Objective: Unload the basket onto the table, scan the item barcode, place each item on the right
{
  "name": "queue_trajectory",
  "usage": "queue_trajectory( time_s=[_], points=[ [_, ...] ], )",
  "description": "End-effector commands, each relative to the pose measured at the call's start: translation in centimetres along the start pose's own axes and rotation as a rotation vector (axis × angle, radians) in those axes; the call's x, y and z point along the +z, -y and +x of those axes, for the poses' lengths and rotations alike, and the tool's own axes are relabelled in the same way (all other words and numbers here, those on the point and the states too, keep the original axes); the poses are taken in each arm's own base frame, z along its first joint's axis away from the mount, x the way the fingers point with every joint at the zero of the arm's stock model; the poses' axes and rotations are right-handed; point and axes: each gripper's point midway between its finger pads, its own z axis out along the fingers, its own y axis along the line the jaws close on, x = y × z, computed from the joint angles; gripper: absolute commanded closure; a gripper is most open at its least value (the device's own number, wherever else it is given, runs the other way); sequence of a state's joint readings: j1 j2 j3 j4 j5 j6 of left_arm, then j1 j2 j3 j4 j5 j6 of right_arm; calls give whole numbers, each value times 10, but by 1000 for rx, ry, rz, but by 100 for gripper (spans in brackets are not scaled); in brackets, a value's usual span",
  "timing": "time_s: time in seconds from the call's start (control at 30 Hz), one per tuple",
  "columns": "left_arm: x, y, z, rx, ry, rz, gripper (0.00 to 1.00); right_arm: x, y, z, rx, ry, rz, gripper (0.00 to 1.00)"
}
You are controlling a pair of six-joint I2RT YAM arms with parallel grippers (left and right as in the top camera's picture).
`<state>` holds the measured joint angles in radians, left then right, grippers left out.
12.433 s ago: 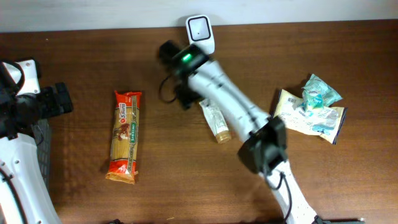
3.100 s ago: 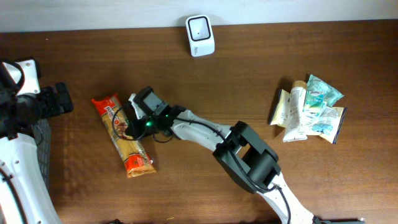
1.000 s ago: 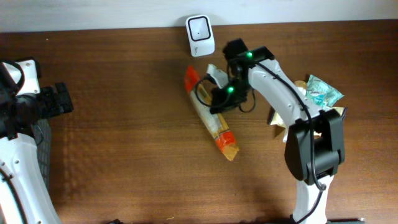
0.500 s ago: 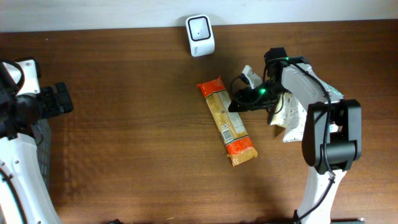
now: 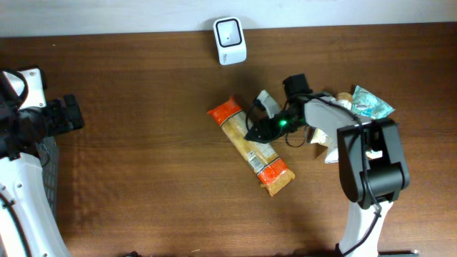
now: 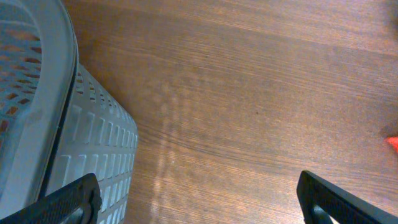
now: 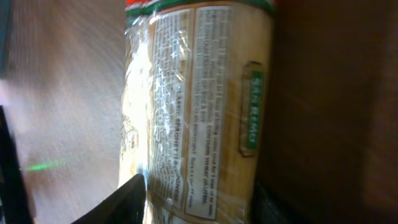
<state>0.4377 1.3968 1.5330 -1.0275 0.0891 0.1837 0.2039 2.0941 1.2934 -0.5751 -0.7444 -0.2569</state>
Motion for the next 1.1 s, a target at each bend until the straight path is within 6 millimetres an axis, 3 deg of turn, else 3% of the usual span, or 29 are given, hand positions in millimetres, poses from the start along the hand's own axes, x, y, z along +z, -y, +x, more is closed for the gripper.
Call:
queue_trajectory(
  time_s=[0.0,0.07,0.2,0.3,0.37,0.43,0.57,0.7,0.97,1.03,1.07],
  points=[
    [-2,1,-1,18,6,0,1,46,20,68,126,-224,84,83],
    [-2,1,-1,18,6,0,1,47,20,72,141,-240,76,96],
    [-2,1,-1,18,6,0,1,41,12,71,170,-248,40,96],
    [-2,1,-1,18,6,0,1,11,-7,38,208,-202,-36,96],
    [-2,1,-1,18,6,0,1,-21,-41,-4,167,-108,-121,96],
    [-2,1,-1,18,6,0,1,-47,-70,-31,138,-44,-179,96],
    [-2,1,-1,18,6,0,1,-102,-109,-84,73,90,-159,96],
    [-2,1,-1,18,6,0,1,-137,-120,-121,-28,193,-53,96],
    [-2,1,-1,18,6,0,1,-172,-148,-159,-142,316,-62,96],
    [-2,1,-1,18,6,0,1,-186,-168,-171,-186,363,-106,96],
    [-2,1,-1,18,6,0,1,-192,-174,-175,-117,374,-135,96]
  ],
)
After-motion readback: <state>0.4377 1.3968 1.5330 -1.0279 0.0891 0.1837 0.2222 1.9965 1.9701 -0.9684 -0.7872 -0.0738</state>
